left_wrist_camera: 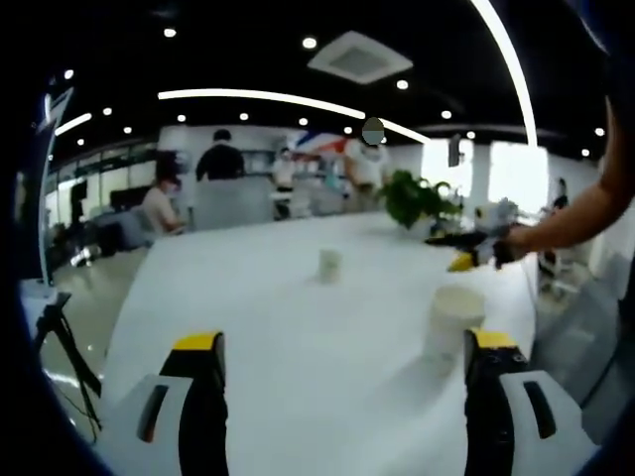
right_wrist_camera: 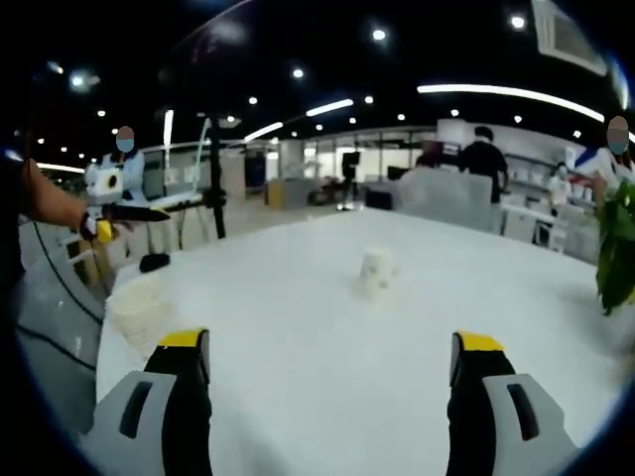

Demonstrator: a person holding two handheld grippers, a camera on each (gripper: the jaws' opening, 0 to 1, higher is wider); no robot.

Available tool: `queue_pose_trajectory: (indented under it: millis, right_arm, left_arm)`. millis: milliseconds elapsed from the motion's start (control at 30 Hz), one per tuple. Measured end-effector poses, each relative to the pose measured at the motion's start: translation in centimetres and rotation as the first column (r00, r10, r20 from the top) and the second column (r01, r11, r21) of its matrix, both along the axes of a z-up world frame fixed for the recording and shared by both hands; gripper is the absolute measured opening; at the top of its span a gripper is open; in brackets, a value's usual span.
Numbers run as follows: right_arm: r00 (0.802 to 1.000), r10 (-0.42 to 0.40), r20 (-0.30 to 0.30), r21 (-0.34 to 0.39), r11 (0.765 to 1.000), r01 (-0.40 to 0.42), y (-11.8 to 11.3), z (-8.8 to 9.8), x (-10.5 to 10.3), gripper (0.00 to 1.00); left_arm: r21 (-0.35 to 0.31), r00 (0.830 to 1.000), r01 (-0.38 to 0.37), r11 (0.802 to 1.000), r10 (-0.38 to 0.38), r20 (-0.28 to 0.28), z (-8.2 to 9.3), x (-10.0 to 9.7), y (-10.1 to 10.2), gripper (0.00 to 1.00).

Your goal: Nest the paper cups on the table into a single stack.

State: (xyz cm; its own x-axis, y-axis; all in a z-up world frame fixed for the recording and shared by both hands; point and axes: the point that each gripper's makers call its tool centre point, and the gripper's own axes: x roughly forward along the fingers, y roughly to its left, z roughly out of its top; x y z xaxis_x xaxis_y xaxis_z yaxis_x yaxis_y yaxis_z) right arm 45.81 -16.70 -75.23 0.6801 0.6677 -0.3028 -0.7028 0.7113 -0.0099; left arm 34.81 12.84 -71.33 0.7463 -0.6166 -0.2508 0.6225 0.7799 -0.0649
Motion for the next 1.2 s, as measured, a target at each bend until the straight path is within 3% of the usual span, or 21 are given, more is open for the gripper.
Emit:
queue_pose_trajectory:
  millis: [433, 600, 867, 1200]
  right_arm:
    - [1.000, -0.022, 0.008, 0.033, 0.999, 0.021, 1.2, -0.2, 6.7, 1.00]
    - [1.000, 0.014, 0.015, 0.001, 1.000, -0.014, 2.7, -0.6, 8.4, 1.00]
    - [1.000, 0.014, 0.015, 0.015, 1.000, -0.014, 4.9, -1.2, 11.9, 0.96]
    - [0.999, -0.029, 0.017, 0.019, 0.999, 0.029, 6.7, -2.7, 16.2, 0.89]
  left_arm:
    - [0.021, 0.999, -0.026, 0.999, 0.026, -0.023, -1.0, 0.3, 0.8, 0.98]
    - [0.019, 0.999, -0.027, 0.999, 0.027, -0.028, -1.2, -0.2, 0.5, 0.98]
    - [0.056, 0.998, -0.055, 0.997, 0.057, -0.023, -2.6, -1.2, 0.6, 0.98]
    - [0.054, 0.997, -0.061, 0.997, 0.063, -0.041, -2.4, -1.3, 1.0, 0.98]
